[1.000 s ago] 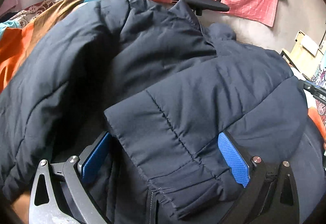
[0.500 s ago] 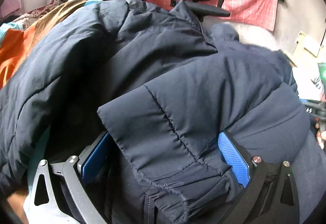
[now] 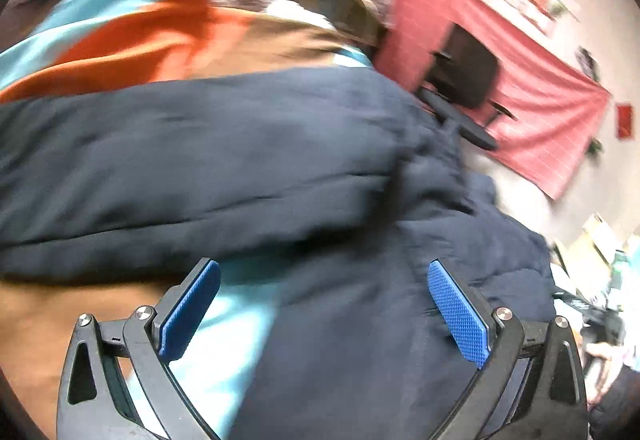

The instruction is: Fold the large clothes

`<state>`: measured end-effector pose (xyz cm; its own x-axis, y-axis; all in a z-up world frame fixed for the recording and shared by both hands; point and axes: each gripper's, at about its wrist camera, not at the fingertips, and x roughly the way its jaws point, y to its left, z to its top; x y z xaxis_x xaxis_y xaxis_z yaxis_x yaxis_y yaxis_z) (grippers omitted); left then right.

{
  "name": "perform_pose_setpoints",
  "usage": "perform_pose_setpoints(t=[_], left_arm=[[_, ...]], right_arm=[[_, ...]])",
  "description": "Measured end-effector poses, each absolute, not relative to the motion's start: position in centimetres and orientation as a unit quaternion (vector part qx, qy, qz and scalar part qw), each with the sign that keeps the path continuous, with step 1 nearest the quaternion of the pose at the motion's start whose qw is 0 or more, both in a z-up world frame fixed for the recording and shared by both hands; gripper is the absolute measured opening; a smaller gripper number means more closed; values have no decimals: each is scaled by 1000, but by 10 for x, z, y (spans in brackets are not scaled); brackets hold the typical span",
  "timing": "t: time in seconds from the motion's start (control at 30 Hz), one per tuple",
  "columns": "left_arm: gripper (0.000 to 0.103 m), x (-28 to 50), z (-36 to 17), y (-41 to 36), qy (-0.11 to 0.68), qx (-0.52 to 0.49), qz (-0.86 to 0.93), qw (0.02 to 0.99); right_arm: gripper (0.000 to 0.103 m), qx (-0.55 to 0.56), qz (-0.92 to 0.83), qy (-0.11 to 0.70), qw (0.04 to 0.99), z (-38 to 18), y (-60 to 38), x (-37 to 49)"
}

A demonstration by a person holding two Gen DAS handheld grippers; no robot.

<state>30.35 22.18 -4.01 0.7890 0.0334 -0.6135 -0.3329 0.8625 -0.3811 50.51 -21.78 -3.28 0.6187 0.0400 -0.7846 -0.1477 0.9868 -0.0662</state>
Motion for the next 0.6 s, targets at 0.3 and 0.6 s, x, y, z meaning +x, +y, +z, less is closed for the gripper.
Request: perform_pose_setpoints(t=[0.3,0.6], left_arm=[[102,216,-42,325,270,-370,240,856],[102,180,-60,384,256,-443,349,785]], right_arm=[[94,-65,185,385,902,4,-92,460],[94,-205,259,348,877,-18,30,424]])
